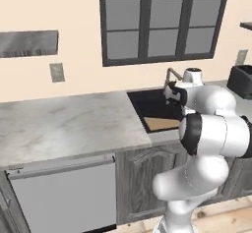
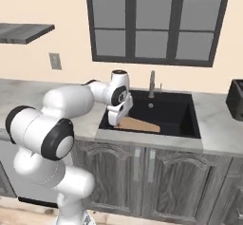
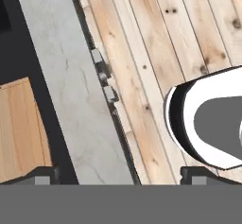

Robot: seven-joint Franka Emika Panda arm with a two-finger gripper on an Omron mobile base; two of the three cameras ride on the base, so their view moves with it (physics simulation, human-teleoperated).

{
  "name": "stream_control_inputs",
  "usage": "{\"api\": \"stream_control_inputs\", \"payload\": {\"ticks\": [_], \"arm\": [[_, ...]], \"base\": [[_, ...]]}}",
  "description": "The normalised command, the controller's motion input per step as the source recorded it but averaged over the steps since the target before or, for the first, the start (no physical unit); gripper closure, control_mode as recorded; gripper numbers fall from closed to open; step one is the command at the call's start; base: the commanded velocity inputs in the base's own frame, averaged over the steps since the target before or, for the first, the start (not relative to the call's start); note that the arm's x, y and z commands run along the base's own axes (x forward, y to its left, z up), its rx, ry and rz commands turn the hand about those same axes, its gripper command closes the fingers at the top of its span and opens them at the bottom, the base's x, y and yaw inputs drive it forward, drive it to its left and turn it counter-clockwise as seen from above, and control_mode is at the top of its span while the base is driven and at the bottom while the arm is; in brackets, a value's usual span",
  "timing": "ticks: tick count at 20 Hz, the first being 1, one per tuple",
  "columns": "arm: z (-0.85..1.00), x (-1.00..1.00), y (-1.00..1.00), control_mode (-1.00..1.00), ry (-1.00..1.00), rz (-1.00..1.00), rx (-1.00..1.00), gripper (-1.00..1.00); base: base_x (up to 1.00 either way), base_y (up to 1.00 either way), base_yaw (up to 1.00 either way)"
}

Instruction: Move the cutting board and knife to the sink. Then move spray from the cabinet to the counter.

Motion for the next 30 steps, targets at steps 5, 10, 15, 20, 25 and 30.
{"api": "stream_control_inputs", "payload": {"ticks": [5,10,15,20,25,30], "arm": [[0.0,0.0,0.0,1.0,0.0,0.0,0.0,-1.0],[0.0,0.0,0.0,1.0,0.0,0.0,0.0,-1.0],[0.0,0.0,0.0,1.0,0.0,0.0,0.0,-1.0],[0.0,0.0,0.0,1.0,0.0,0.0,0.0,-1.0],[0.0,0.0,0.0,1.0,0.0,0.0,0.0,-1.0],[0.0,0.0,0.0,1.0,0.0,0.0,0.0,-1.0]], "base": [[-0.78,-0.22,-0.62],[-0.29,-0.69,-0.67],[0.04,-0.89,-0.77],[0.02,-0.9,-0.77],[0.0,-0.91,-0.77],[0.0,-0.84,-0.76]]}}
